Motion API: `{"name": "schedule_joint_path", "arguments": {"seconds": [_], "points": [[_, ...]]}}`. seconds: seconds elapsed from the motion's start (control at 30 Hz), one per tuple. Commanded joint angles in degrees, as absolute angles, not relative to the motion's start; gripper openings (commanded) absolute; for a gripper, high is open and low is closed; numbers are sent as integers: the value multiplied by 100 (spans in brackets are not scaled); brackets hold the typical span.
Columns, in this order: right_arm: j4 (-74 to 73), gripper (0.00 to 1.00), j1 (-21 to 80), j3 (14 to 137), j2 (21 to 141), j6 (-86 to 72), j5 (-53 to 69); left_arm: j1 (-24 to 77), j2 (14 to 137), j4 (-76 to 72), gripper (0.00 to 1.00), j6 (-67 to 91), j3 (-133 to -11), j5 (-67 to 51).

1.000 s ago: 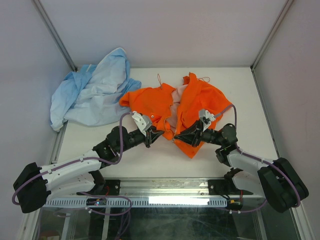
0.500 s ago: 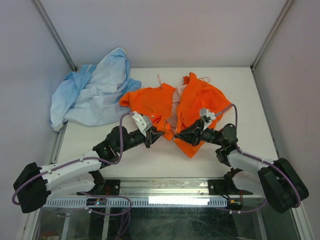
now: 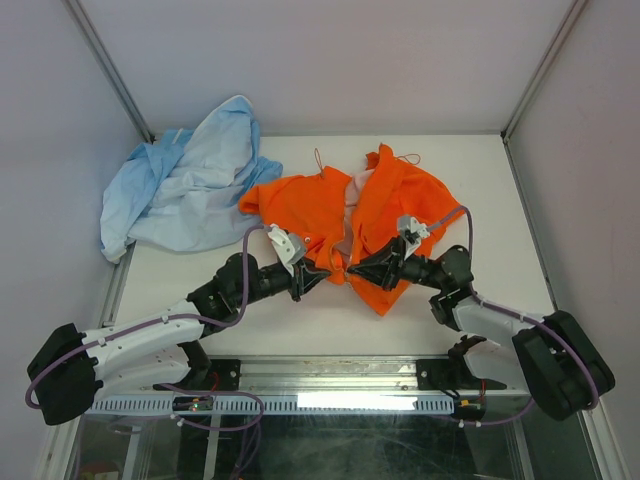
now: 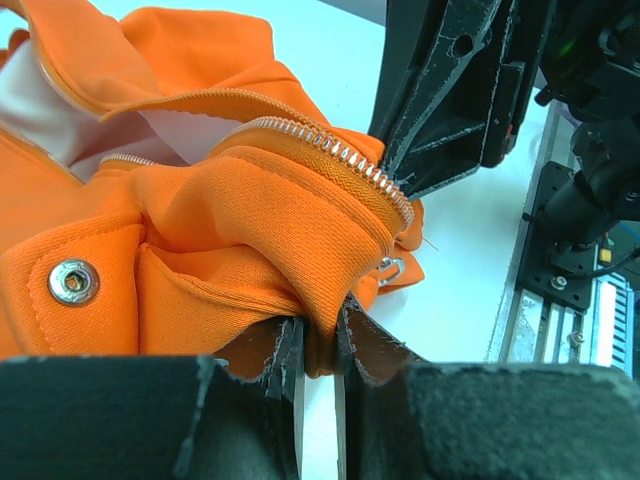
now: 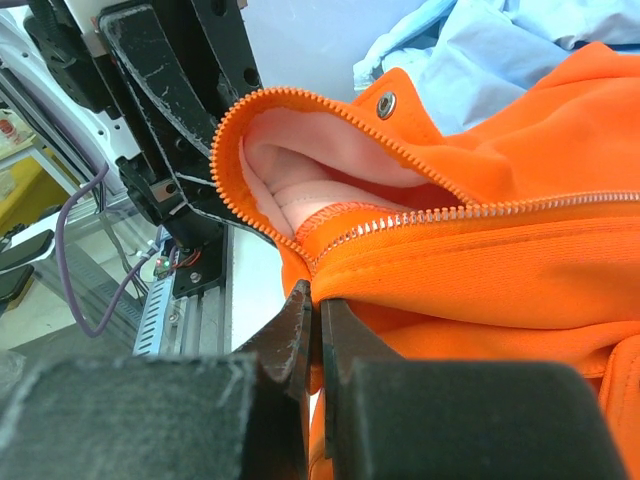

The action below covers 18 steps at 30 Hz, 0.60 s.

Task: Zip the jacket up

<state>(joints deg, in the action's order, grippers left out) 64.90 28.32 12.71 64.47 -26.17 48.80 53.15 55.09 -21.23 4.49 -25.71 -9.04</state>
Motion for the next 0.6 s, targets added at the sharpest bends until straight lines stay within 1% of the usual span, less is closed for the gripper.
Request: {"name": "schedule_joint_path", "arguments": {"seconds": [0.0,0.07,0.1,0.13,0.17,0.2,0.23,0.3,0.33,0.47,0.57], "points": [[7167,0,2847,1528,6578,-2531,4854,5291,5357,-2246,0,805,-2573,-1051],[7296,0,2848,1531,6619,-2610,4873,5291,5414,-2139,0,1029,-2611,-918],[7310,0,2852,1548,6650,-2637,4904,5295,5436,-2075,3,1183,-2644,-809],[7320,0,2863,1566,6680,-2651,4926,5292,5454,-2018,11,1339,-2684,-715],[7320,0,2871,1565,6714,-2654,4952,5291,5451,-1945,17,1489,-2724,-645],[7326,0,2891,1558,6738,-2654,4959,5291,5438,-1874,20,1657,-2764,-566],[7336,0,2901,1538,6750,-2659,4951,5291,5420,-1793,25,1832,-2806,-465],[7383,0,2931,1509,6775,-2655,4900,5291,5362,-1645,45,2203,-2873,-324],[7403,0,2956,1496,6795,-2654,4871,5291,5323,-1531,50,2443,-2915,-192],[7562,0,3075,1494,6940,-2704,4824,5291,5207,-765,62,3557,-3138,276],[7786,0,3155,1486,7089,-2780,4743,5291,5171,-501,68,4312,-3141,248]]}}
